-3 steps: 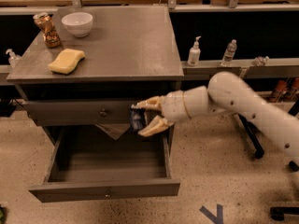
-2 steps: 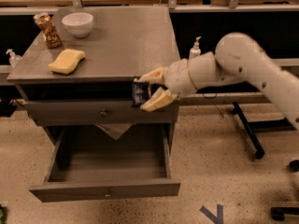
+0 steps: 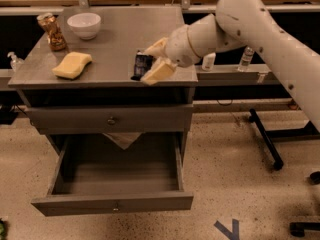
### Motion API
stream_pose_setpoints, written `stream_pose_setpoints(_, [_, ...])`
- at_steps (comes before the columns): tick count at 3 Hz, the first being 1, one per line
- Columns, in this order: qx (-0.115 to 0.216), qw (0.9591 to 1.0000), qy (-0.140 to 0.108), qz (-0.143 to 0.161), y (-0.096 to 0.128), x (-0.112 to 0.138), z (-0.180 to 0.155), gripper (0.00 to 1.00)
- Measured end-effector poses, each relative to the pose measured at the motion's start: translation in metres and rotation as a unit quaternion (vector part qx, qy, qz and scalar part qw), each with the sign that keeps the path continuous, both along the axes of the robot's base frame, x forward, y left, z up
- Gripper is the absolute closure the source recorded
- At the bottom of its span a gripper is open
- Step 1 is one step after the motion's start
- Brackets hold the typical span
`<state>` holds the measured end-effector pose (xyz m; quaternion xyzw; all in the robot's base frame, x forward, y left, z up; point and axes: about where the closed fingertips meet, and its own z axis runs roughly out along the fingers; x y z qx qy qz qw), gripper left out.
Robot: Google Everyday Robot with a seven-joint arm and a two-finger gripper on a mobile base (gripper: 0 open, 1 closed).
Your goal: Pick rxbar blueberry from middle drawer and place on counter
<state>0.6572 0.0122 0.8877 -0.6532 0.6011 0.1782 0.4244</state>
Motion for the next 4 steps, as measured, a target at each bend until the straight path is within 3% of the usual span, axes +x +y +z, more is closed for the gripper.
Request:
stream_pose_setpoints(1, [-0.005, 0.9964, 0.02, -0.083, 0.029, 0.061, 0.0, 1.0])
stream_pose_setpoints(2, [0.0, 0.9884, 0.043, -0.146, 0.046, 0.094, -0.01, 0.97])
stream_pose_setpoints(4, [0.0, 0.9892, 0.046, -0.139, 0.048, 0.091, -0.013, 0.51])
